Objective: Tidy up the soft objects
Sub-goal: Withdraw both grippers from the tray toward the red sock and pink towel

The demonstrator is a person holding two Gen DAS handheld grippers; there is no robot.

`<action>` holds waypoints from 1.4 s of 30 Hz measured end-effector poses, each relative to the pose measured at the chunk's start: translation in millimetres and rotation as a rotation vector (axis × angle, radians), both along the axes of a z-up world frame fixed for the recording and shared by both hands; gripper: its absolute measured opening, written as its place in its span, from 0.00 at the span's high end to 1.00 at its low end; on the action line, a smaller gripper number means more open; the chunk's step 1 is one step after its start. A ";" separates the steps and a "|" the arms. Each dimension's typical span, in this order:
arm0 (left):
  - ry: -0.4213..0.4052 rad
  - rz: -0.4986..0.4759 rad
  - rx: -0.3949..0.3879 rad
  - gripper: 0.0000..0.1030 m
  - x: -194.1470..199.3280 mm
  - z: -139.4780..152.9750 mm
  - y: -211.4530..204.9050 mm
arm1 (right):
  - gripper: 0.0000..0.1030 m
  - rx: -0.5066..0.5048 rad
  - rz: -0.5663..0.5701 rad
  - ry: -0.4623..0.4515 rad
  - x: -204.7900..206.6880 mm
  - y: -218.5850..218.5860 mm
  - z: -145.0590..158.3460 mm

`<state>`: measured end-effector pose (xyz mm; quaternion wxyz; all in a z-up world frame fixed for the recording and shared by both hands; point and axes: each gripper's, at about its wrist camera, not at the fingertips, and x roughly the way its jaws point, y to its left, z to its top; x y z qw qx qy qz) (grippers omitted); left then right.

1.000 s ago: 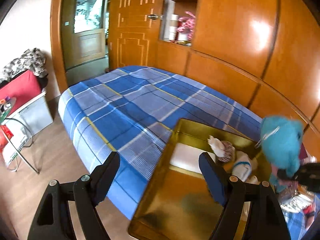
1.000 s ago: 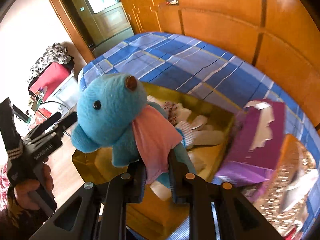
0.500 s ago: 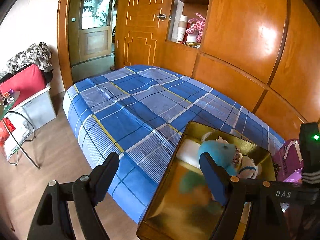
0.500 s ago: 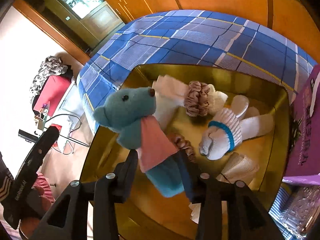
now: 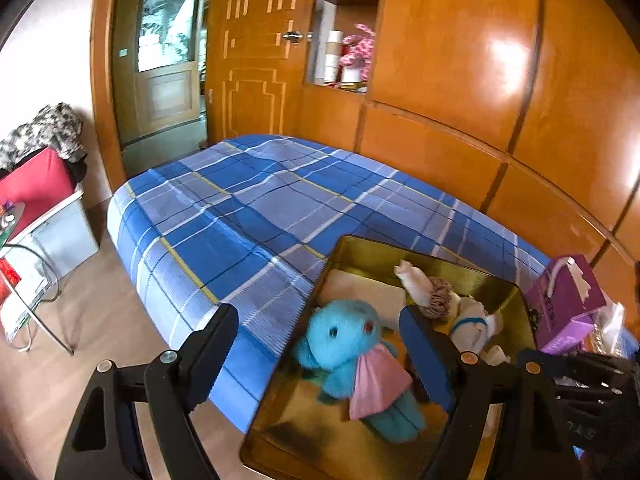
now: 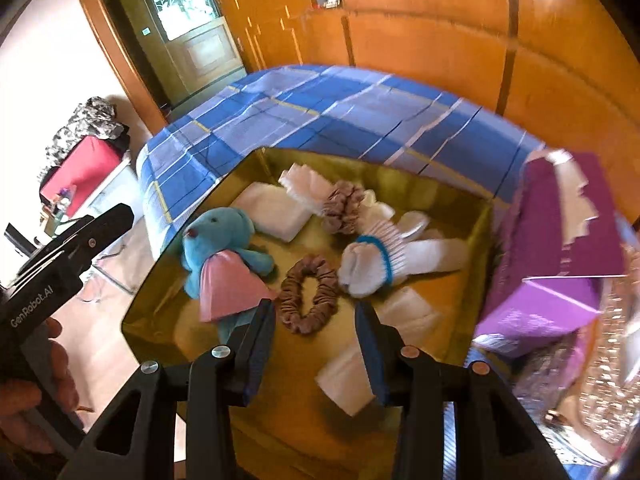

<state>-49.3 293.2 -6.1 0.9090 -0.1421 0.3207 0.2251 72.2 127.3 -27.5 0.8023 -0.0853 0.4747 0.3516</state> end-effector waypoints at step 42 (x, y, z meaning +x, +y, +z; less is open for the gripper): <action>0.014 -0.401 0.125 0.19 23.1 11.6 -135.4 | 0.60 -0.001 -0.462 -0.336 -43.9 -215.3 36.6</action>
